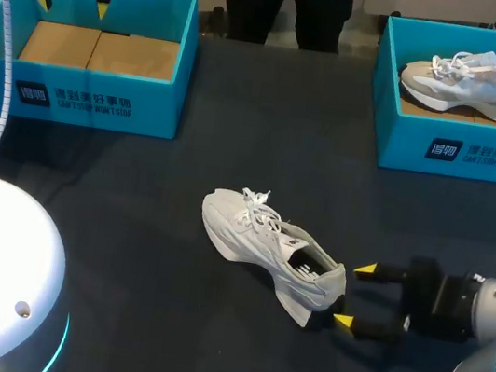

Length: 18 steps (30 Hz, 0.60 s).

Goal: Take the shoe out of the shoebox, open the shoe tongue, remove and reinsert the insole, then place the shoe into the shoebox

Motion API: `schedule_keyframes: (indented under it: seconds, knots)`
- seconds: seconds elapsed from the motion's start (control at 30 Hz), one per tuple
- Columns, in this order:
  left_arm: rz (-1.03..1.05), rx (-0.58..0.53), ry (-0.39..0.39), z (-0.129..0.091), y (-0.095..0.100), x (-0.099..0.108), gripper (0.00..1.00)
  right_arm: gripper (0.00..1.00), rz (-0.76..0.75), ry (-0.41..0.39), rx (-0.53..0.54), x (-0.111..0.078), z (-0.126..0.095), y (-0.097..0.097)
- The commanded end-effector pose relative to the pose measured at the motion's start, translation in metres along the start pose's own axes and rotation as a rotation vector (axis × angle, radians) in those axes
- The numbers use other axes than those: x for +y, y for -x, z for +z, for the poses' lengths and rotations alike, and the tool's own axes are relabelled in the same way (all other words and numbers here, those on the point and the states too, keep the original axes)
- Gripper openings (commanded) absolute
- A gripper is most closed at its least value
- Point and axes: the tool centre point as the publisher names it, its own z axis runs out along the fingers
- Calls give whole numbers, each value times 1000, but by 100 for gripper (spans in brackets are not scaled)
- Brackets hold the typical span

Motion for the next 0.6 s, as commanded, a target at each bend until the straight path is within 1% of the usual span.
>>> schedule_keyframes:
  seconds: [0.03, 0.23, 0.43, 0.6]
  knots:
    - [0, -1, 1, 0, 0, 0, 100, 100, -2, 7, -9, 5, 8, -4]
    - [0, -1, 1, 0, 0, 0, 100, 100, 14, 15, -37, 7, 18, -2]
    - [0, -1, 1, 0, 0, 0, 100, 100, 19, 34, -41, 11, 28, -1]
    - [0, -1, 1, 0, 0, 0, 100, 100, 27, 37, -35, 10, 35, -1]
